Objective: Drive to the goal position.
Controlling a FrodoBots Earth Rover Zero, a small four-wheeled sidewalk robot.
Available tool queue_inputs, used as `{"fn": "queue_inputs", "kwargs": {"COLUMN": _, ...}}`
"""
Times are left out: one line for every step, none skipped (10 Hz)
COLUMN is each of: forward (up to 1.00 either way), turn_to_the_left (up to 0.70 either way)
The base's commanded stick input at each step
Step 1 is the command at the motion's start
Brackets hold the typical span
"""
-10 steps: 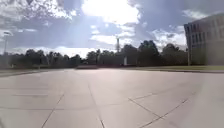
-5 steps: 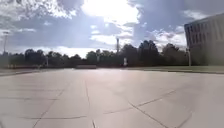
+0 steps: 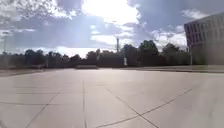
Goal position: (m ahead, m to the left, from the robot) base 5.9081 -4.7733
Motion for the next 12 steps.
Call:
{"fn": "queue_inputs", "kwargs": {"forward": 0.58, "turn_to_the_left": -0.01}}
{"fn": "queue_inputs", "kwargs": {"forward": 0.58, "turn_to_the_left": -0.01}}
{"fn": "queue_inputs", "kwargs": {"forward": 0.58, "turn_to_the_left": -0.01}}
{"fn": "queue_inputs", "kwargs": {"forward": 0.58, "turn_to_the_left": -0.01}}
{"fn": "queue_inputs", "kwargs": {"forward": 0.58, "turn_to_the_left": -0.01}}
{"fn": "queue_inputs", "kwargs": {"forward": 0.58, "turn_to_the_left": -0.01}}
{"fn": "queue_inputs", "kwargs": {"forward": 0.58, "turn_to_the_left": -0.01}}
{"fn": "queue_inputs", "kwargs": {"forward": 0.58, "turn_to_the_left": -0.01}}
{"fn": "queue_inputs", "kwargs": {"forward": 0.58, "turn_to_the_left": -0.01}}
{"fn": "queue_inputs", "kwargs": {"forward": 0.58, "turn_to_the_left": -0.01}}
{"fn": "queue_inputs", "kwargs": {"forward": 0.64, "turn_to_the_left": 0.14}}
{"fn": "queue_inputs", "kwargs": {"forward": 0.70, "turn_to_the_left": 0.31}}
